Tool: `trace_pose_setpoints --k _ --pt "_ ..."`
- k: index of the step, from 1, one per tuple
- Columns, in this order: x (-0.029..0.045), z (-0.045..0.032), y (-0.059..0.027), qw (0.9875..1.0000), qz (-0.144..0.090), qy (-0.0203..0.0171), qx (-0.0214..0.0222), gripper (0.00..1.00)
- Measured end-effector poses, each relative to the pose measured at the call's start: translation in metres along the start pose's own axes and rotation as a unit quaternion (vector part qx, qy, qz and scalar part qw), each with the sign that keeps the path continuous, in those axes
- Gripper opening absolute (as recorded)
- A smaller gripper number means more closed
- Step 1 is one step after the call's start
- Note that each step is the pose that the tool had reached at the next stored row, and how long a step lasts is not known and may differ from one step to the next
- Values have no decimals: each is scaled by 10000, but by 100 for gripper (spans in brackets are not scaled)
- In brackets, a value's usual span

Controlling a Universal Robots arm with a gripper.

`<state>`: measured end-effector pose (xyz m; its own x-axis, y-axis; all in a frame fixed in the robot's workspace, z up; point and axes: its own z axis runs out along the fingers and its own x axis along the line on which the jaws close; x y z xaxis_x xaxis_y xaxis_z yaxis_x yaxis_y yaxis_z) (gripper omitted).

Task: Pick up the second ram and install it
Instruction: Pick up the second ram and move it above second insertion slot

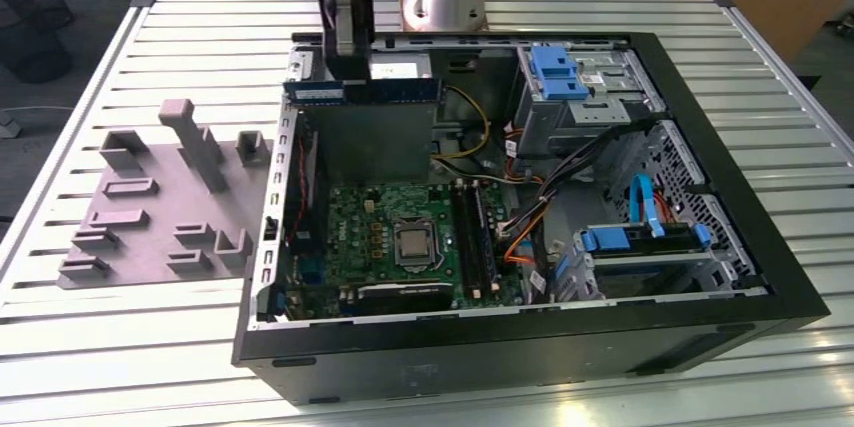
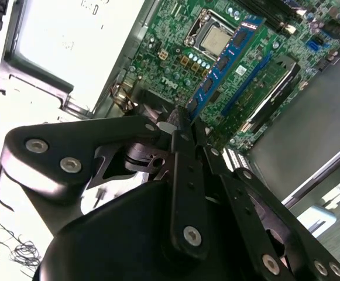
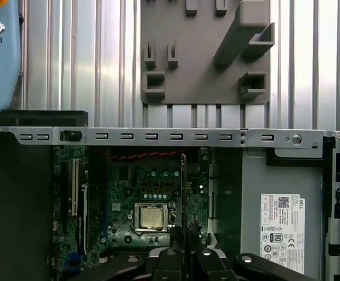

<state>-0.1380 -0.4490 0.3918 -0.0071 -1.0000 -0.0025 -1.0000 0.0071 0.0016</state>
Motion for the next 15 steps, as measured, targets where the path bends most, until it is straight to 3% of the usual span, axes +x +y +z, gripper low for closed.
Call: trace_pose_setpoints --k 15 --pt "1 0 -203 10000 47 0 0 14"
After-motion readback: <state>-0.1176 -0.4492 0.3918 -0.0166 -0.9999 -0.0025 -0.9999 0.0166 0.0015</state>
